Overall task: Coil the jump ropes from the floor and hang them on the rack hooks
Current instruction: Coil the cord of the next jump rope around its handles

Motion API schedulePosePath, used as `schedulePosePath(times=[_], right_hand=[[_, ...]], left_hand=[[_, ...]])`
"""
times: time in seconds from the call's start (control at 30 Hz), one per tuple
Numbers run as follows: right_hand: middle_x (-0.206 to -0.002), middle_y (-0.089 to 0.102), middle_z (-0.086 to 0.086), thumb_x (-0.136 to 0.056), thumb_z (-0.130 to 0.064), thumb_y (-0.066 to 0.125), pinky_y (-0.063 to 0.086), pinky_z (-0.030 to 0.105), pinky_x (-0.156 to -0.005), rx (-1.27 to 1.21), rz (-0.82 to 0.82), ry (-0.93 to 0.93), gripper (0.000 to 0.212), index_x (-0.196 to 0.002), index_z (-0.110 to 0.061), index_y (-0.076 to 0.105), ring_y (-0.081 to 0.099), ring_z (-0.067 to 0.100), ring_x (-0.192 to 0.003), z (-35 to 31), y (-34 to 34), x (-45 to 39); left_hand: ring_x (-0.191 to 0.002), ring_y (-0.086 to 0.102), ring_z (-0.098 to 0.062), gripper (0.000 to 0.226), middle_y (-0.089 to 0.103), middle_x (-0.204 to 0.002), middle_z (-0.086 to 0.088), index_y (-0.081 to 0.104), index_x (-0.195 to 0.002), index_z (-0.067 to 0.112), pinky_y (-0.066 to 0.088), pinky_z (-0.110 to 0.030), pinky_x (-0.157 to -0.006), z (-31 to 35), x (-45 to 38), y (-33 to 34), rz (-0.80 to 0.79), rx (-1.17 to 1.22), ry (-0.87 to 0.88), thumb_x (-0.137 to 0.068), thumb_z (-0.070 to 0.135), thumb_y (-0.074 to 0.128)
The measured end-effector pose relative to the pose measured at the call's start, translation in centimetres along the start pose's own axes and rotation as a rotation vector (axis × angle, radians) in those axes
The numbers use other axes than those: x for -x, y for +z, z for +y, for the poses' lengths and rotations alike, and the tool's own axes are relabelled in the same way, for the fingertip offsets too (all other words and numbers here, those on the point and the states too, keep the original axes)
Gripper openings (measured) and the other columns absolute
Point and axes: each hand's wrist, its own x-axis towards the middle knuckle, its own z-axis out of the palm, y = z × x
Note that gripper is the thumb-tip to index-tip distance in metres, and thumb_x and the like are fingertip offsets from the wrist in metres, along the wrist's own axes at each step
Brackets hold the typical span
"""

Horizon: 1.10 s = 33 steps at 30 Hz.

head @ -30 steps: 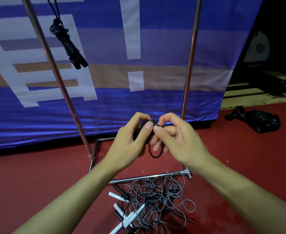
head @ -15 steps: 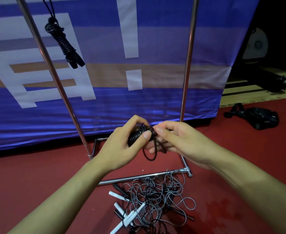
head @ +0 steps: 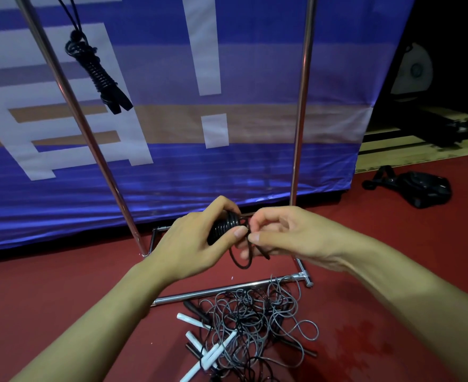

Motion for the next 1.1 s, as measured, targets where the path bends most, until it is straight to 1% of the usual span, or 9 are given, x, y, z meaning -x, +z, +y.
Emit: schedulePosePath(times=[0.13,0.27,0.37,0.47,0.6,0.73,0.87,1.0,1.1], right_hand=[[-0.110,0.073,0.028,-0.103,0.001,0.053,0.058,0.034,-0.097,-0.091,0.042,0.024,0.017,-0.120,0.002,0.054,0.073,0.038,-0.103,0.0,0.3,-0.1],[-0.115,0.071,0.029,-0.106,-0.009,0.051,0.048,0.041,-0.110,-0.107,-0.013,0.053,0.025,-0.124,0.005,0.059,0.070,0.039,-0.111,-0.7,0.2,0.0],[-0.109,0.072,0.031,-0.105,-0.008,0.053,0.055,0.039,-0.103,-0.065,0.072,0.043,0.014,-0.108,0.001,0.063,0.072,0.040,-0.105,-0.7,0.7,-0.1],[-0.108,0.071,0.033,-0.101,-0.005,0.059,0.057,0.040,-0.099,-0.078,0.102,0.039,0.007,-0.106,0.000,0.060,0.073,0.044,-0.102,-0.5,0.6,-0.2],[-0.072,0.072,0.016,-0.097,-0.002,0.065,0.049,0.027,-0.070,0.032,0.177,0.084,0.006,-0.092,-0.005,0.063,0.068,0.014,-0.057,-0.4,0.5,-0.2],[-0.075,0.075,0.016,-0.076,-0.029,0.079,0.049,0.038,-0.073,0.334,0.362,0.010,0.012,-0.073,-0.018,0.076,0.063,0.020,-0.066,0.3,0.5,-0.9],[-0.071,0.071,0.016,-0.054,-0.060,0.064,0.041,0.036,-0.065,0.439,0.331,0.053,0.040,-0.079,-0.033,0.078,0.052,0.019,-0.063,0.8,0.3,-1.4],[-0.066,0.051,0.005,-0.062,-0.061,0.055,0.034,0.039,-0.062,0.493,0.279,0.043,0.037,-0.073,-0.031,0.074,0.041,0.021,-0.063,0.6,0.4,-1.2],[-0.079,0.068,0.002,-0.070,-0.060,0.048,0.051,0.049,-0.073,0.544,0.349,-0.049,0.037,-0.076,-0.035,0.074,0.057,0.033,-0.073,0.8,0.8,-1.3]], left_hand=[[-0.067,0.060,-0.015,0.030,0.069,-0.087,0.011,0.047,-0.116,0.032,0.051,-0.041,-0.067,0.0,-0.1,-0.5,0.008,0.039,-0.005,-0.099,0.057,0.051],[-0.063,0.055,-0.012,0.031,0.064,-0.082,0.013,0.045,-0.116,0.032,0.049,-0.038,-0.062,0.6,-0.2,-0.6,0.013,-0.007,0.019,-0.098,0.057,0.051],[-0.061,0.053,-0.008,0.031,0.064,-0.080,0.013,0.043,-0.116,0.032,0.045,-0.033,-0.059,0.6,-0.2,-0.6,0.009,-0.045,0.030,-0.099,0.056,0.051],[-0.061,0.053,-0.007,0.032,0.065,-0.083,0.015,0.043,-0.116,0.033,0.047,-0.035,-0.059,0.7,-0.2,-0.6,0.000,-0.058,0.030,-0.098,0.058,0.051],[-0.061,0.058,-0.011,0.040,0.066,-0.079,0.016,0.043,-0.118,0.035,0.050,-0.038,-0.055,0.7,-0.2,-0.5,-0.002,-0.248,0.081,-0.096,0.069,0.045],[-0.060,0.059,-0.012,0.044,0.045,-0.068,0.025,0.047,-0.115,0.033,0.046,-0.032,-0.046,0.4,-0.3,-0.3,0.048,-0.375,0.136,-0.094,0.073,0.046],[-0.067,0.057,-0.015,0.044,0.034,-0.064,0.027,0.050,-0.113,0.031,0.031,-0.026,-0.044,0.3,-0.3,0.0,0.070,-0.391,0.166,-0.093,0.070,0.052],[-0.065,0.058,-0.010,0.043,0.061,-0.073,0.022,0.045,-0.115,0.034,0.038,-0.027,-0.052,0.3,-0.2,0.5,0.037,-0.260,0.091,-0.094,0.071,0.049],[-0.062,0.056,-0.003,0.036,0.070,-0.088,0.020,0.043,-0.115,0.036,0.043,-0.028,-0.058,0.3,-0.6,0.6,0.029,-0.103,0.027,-0.095,0.065,0.053]])
